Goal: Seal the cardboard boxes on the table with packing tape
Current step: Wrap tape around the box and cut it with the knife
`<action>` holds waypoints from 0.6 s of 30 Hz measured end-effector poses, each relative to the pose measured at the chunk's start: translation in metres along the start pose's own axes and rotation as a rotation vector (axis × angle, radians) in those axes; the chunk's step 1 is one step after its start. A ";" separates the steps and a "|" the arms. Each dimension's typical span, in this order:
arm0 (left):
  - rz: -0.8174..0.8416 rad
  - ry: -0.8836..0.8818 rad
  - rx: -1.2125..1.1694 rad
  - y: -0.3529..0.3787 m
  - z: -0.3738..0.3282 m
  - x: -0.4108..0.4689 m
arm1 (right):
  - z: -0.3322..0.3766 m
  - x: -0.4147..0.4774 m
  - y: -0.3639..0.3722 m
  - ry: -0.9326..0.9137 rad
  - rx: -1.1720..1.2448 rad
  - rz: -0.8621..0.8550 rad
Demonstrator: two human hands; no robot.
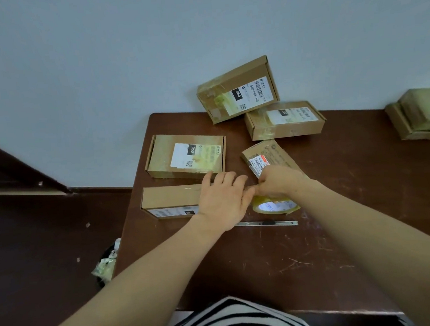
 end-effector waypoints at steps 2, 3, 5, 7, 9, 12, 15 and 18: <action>0.020 0.009 0.032 -0.001 0.001 -0.001 | 0.001 -0.003 0.000 0.021 0.003 -0.001; 0.025 0.020 0.046 -0.003 0.002 -0.001 | 0.001 -0.005 0.000 0.025 0.008 0.004; 0.020 0.075 0.045 -0.003 0.003 -0.003 | 0.001 -0.010 -0.002 0.017 0.021 0.033; -0.019 0.133 0.007 -0.008 0.004 -0.007 | 0.001 -0.018 -0.006 0.001 0.042 0.061; -0.130 0.133 -0.077 -0.023 0.006 -0.009 | 0.000 -0.029 -0.018 -0.013 0.123 0.081; -0.335 -0.002 -0.416 -0.055 0.019 -0.012 | 0.000 -0.054 -0.049 -0.050 0.459 0.209; -0.481 -0.188 -0.953 -0.079 0.040 -0.022 | 0.011 -0.084 -0.084 -0.249 0.657 0.283; -0.632 -0.326 -1.287 -0.083 0.059 -0.038 | 0.036 -0.100 -0.106 -0.426 0.800 0.380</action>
Point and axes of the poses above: each hand's wrist, its own x-axis towards the middle knuckle, its own y-axis out of the palm, z = x × y, the point moved 2 cm from there along x, towards the middle knuckle, and after that the axes turned 15 degrees about y, right-handed, at the moved point
